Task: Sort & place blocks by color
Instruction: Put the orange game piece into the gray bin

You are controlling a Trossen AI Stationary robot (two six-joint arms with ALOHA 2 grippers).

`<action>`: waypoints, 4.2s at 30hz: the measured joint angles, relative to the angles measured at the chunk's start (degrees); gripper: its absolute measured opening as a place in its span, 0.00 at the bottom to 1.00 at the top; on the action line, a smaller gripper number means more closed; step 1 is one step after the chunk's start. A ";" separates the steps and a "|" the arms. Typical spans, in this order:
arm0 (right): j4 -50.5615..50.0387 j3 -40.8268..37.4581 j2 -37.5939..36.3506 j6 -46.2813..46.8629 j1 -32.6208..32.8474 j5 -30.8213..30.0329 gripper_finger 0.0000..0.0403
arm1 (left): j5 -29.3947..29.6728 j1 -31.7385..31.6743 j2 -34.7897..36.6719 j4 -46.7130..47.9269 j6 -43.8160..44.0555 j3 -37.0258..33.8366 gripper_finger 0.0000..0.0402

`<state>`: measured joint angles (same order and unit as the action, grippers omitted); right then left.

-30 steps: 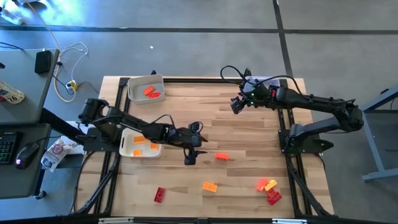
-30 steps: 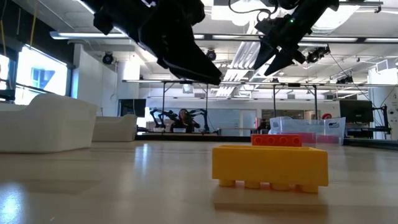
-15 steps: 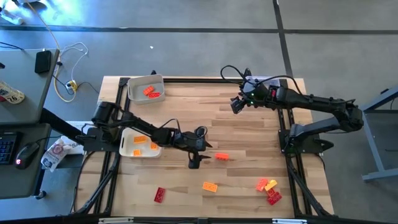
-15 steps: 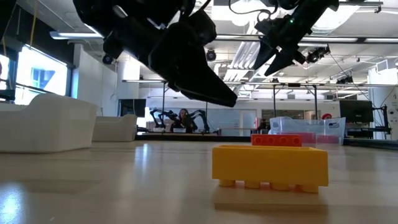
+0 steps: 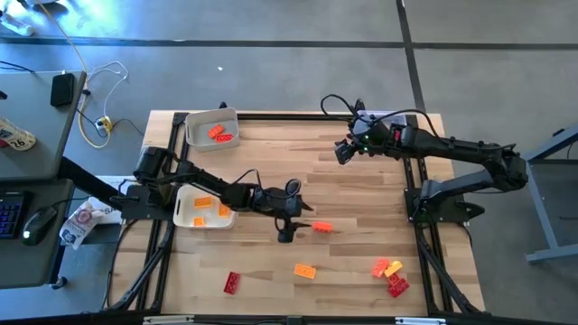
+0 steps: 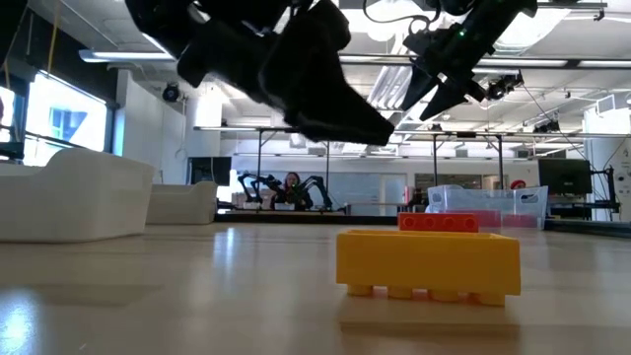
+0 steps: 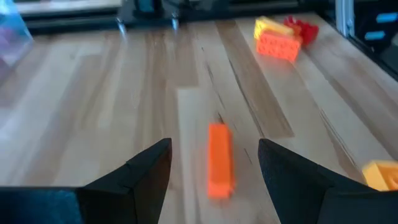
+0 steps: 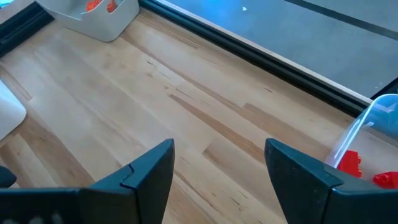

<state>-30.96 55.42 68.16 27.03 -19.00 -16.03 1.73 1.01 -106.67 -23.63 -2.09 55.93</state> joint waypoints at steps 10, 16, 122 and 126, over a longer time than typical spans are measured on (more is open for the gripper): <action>-0.02 0.00 0.00 0.00 0.00 -0.10 0.59 | -2.95 -1.43 0.02 2.91 0.40 3.72 0.57; -0.02 0.00 0.00 -0.02 0.00 -0.11 0.59 | -3.03 -0.91 0.02 3.36 0.40 3.72 0.57; -4.88 0.00 0.00 14.41 28.11 3.89 0.59 | 26.51 -23.95 37.19 33.08 1.35 -16.97 0.16; -5.96 0.00 0.02 17.27 31.01 3.89 0.59 | 29.85 -28.51 37.73 33.96 2.78 -17.88 0.16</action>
<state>-36.92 55.42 68.18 44.30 12.01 -12.14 31.58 -27.50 -68.95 10.33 0.68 38.05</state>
